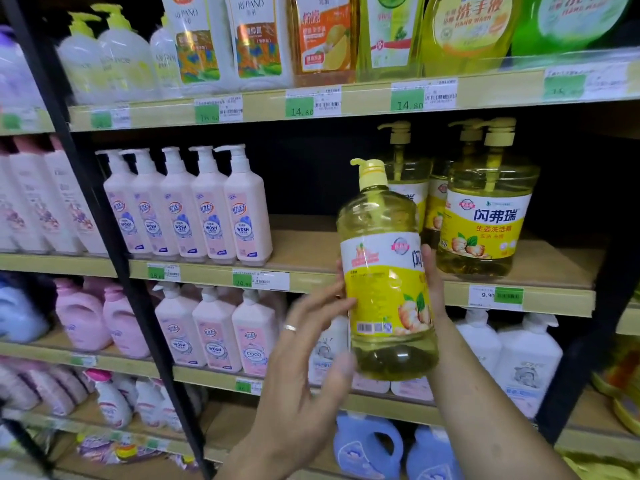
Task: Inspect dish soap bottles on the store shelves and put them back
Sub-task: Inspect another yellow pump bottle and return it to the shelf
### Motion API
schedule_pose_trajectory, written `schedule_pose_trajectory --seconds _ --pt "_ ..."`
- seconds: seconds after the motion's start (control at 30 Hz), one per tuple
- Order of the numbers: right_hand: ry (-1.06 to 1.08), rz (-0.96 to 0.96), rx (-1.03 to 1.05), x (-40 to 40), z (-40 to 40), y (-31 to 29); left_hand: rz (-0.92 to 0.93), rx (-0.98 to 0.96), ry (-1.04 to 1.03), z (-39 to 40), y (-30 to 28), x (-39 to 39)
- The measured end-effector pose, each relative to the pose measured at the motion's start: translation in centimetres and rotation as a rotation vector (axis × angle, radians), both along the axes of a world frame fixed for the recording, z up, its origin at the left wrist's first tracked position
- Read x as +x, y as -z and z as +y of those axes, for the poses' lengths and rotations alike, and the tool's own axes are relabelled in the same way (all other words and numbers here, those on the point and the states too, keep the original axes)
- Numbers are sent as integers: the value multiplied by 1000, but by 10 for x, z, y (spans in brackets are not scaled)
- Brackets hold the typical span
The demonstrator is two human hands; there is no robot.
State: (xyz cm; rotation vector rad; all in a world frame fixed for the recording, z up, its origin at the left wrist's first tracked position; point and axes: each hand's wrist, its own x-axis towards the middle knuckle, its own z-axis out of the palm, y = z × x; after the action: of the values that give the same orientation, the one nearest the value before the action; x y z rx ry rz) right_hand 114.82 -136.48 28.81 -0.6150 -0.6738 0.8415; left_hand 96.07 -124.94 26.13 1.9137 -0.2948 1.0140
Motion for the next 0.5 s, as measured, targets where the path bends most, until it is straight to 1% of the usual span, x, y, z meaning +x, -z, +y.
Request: schedule_pose_trajectory --seconds 0.03,0.07,0.1,0.13,0.17,0.2,0.23,0.3,0.37,0.43,0.5 --pt "1 -39 -12 0 0 1 -22 -78 -53 -2 -7 2" --pt "-93 -73 3 0 -1 3 -7 -158 -97 -5 -14 6" --pt "-64 -134 -15 -8 -2 1 45 -215 -121 -10 -21 12" --pt "71 -248 27 -12 -8 -4 116 -239 -141 -13 -26 17" --pt "32 -257 94 -10 -11 -3 174 -221 -181 -16 -30 22" --pt "-62 -272 159 -8 -12 -2 198 -188 -227 -17 -31 25" --pt "-140 -315 160 -5 -13 0 199 -168 -250 -19 -31 27" --pt "-268 -436 71 -5 -7 9 174 -206 -202 -19 -26 28" --pt "-180 -486 -107 -2 -12 11 146 -271 -126 -18 -18 27" --pt "-179 -499 -180 7 -17 12 110 -323 -92 -21 -15 25" --pt "-156 -526 -201 11 -19 13 78 -362 -98 -25 -13 24"
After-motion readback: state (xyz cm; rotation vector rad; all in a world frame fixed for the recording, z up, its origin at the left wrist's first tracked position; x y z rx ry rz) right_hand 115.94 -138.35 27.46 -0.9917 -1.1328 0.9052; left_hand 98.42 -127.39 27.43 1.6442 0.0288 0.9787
